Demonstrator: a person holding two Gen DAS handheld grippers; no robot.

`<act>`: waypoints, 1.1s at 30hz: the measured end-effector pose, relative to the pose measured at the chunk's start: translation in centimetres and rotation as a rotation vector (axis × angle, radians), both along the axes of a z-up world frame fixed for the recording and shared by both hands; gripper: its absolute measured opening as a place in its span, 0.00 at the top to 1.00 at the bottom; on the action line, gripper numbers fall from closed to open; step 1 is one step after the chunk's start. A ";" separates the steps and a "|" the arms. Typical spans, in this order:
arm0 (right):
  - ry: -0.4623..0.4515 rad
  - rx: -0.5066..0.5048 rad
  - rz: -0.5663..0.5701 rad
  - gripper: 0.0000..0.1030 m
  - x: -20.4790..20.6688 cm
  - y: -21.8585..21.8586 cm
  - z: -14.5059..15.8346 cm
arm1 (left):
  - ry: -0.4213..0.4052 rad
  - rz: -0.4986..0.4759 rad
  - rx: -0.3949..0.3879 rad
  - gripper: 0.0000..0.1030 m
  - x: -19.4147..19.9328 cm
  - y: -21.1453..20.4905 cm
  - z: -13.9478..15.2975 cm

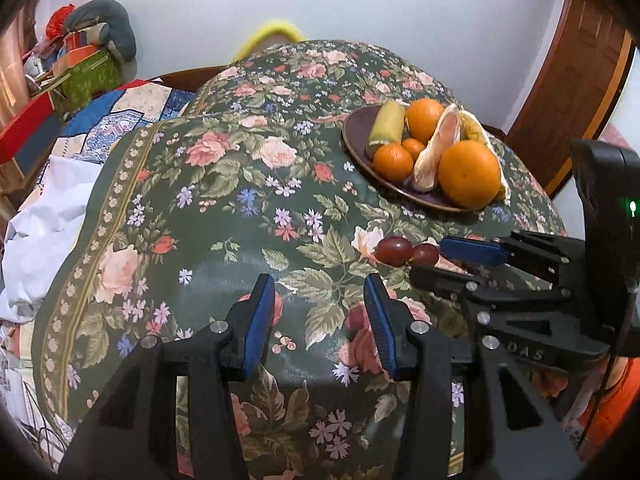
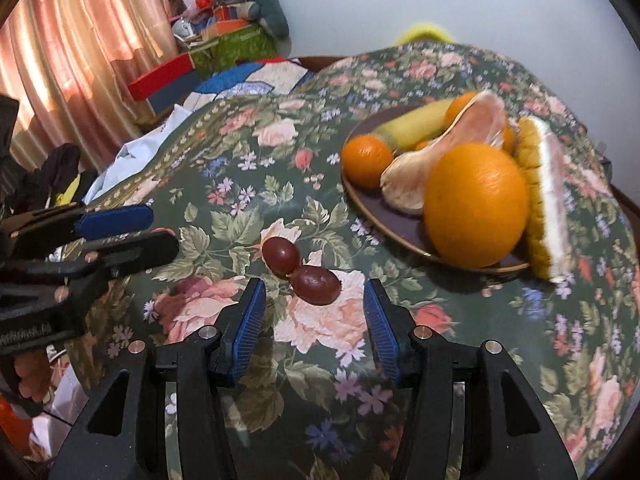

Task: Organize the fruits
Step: 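Grasp a dark red date with the left tool, then carry the date onto the plate with the left tool and release it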

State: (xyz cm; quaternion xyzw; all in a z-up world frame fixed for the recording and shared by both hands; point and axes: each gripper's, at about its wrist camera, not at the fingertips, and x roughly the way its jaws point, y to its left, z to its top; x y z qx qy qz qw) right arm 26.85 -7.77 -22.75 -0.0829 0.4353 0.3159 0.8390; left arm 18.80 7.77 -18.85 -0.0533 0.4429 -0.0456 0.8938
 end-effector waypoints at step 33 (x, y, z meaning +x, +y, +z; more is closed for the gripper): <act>-0.119 0.091 -0.154 0.81 0.4 -9.0 4.3 | 0.036 -0.111 0.011 0.73 4.5 -5.7 -2.4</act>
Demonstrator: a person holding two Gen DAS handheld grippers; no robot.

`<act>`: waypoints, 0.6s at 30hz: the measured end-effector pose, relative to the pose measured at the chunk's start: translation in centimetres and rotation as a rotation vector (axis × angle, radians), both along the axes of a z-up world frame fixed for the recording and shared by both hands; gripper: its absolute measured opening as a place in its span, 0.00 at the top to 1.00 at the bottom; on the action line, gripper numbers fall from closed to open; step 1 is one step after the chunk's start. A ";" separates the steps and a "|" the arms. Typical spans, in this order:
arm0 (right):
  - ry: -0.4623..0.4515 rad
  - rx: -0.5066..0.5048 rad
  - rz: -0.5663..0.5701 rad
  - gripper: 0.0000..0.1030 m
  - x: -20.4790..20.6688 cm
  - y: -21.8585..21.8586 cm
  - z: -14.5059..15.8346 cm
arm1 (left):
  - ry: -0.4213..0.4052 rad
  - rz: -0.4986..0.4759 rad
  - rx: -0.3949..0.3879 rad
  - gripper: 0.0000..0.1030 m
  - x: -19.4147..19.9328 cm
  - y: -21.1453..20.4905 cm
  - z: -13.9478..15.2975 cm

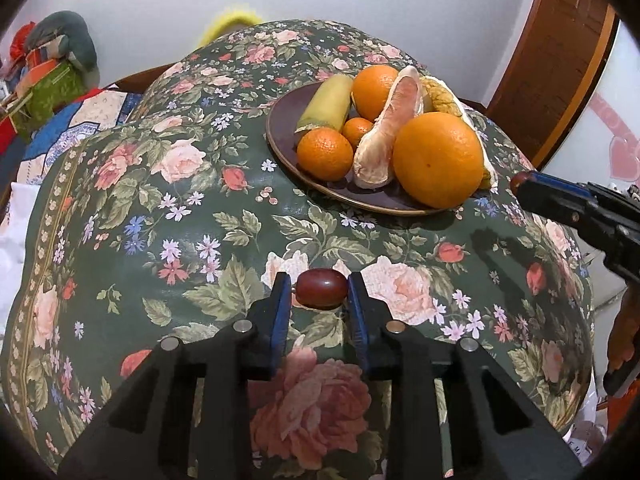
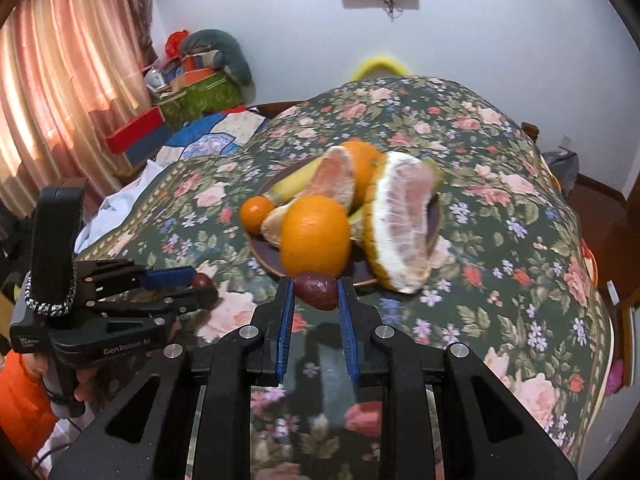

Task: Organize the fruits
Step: 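Carry the date onto the plate with the left tool and release it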

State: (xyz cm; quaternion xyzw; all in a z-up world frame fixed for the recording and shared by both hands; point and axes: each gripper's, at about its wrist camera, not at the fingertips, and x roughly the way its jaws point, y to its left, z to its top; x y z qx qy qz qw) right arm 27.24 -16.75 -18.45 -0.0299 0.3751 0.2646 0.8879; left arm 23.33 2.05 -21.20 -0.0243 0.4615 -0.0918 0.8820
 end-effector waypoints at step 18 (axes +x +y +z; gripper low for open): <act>-0.071 0.066 -0.048 0.80 2.4 -1.4 2.1 | -0.148 -0.016 -0.038 0.73 3.3 -1.2 6.0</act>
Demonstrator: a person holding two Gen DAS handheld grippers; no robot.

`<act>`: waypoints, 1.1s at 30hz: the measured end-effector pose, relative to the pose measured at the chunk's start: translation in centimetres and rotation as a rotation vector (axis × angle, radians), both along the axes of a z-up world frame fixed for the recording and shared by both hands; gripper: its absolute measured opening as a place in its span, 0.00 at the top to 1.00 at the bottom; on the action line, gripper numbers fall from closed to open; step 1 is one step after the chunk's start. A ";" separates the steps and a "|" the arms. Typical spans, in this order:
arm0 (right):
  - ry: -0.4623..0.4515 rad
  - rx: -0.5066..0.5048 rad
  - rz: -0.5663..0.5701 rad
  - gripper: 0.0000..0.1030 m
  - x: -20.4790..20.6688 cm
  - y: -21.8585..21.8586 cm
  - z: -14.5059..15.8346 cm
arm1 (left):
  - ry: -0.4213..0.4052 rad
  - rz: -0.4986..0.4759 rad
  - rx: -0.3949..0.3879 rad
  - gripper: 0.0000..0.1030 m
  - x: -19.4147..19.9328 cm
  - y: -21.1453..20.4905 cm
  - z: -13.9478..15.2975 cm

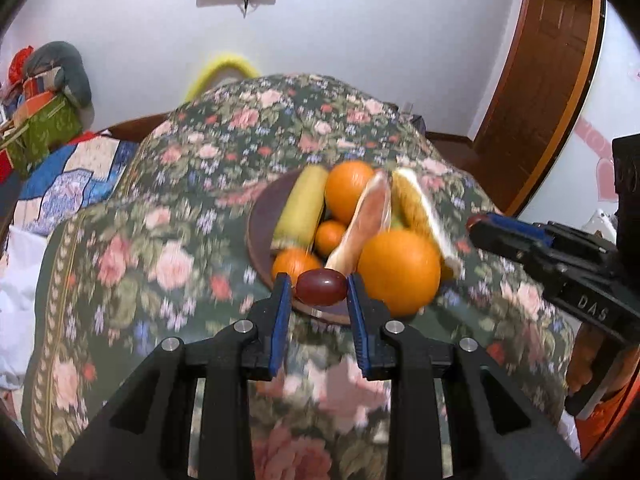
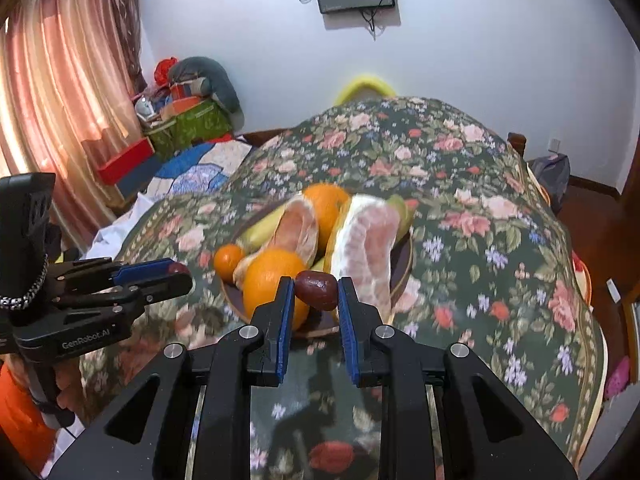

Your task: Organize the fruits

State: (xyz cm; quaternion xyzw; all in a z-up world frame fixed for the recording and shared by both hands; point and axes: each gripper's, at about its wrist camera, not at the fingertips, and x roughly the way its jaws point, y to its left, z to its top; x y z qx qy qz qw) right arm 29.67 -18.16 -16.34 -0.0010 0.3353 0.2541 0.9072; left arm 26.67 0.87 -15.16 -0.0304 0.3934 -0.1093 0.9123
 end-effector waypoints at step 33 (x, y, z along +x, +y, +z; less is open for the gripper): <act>-0.076 0.010 0.008 0.67 0.7 0.6 2.7 | -0.070 0.028 -0.065 0.69 1.3 -0.5 3.6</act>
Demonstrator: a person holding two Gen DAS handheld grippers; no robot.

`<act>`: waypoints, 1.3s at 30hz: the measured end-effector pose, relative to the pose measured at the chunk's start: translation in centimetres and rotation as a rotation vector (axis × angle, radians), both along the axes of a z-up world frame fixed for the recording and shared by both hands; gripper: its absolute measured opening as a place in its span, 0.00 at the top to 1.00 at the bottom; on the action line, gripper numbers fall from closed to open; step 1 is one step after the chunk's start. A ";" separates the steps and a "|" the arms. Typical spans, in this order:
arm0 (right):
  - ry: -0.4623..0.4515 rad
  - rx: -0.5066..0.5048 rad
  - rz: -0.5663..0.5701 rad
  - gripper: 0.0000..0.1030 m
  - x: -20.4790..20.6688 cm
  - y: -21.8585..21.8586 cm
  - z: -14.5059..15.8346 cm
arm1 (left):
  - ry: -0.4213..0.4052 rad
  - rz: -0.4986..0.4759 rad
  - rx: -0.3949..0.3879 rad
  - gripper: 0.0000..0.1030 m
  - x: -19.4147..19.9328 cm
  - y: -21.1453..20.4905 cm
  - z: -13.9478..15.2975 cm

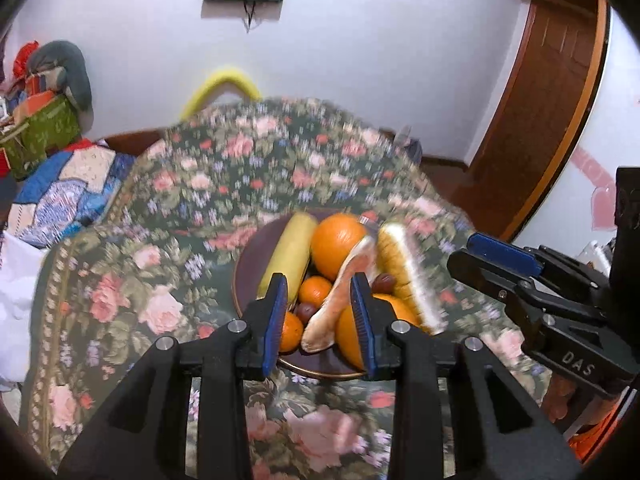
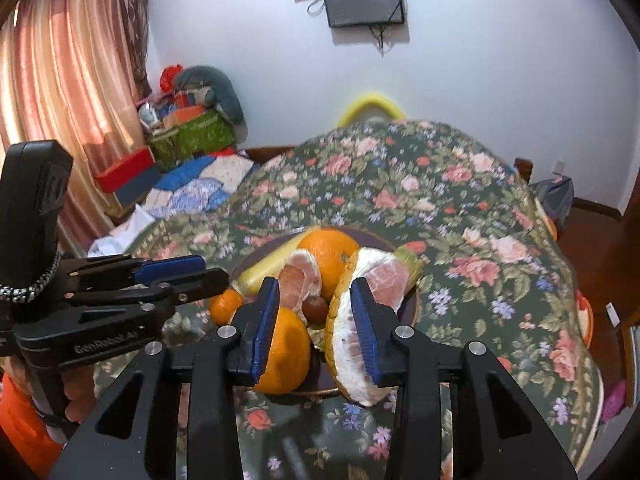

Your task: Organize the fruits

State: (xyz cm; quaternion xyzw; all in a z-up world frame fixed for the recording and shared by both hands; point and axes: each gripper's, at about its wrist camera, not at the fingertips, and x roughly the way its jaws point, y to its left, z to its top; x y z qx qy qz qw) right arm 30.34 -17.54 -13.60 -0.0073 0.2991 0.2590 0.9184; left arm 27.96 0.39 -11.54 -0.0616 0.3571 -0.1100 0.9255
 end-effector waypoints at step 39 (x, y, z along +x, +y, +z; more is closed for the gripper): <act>-0.492 0.135 -0.227 0.00 -22.2 -4.8 13.4 | -0.581 0.143 0.071 0.00 -25.6 -2.0 16.3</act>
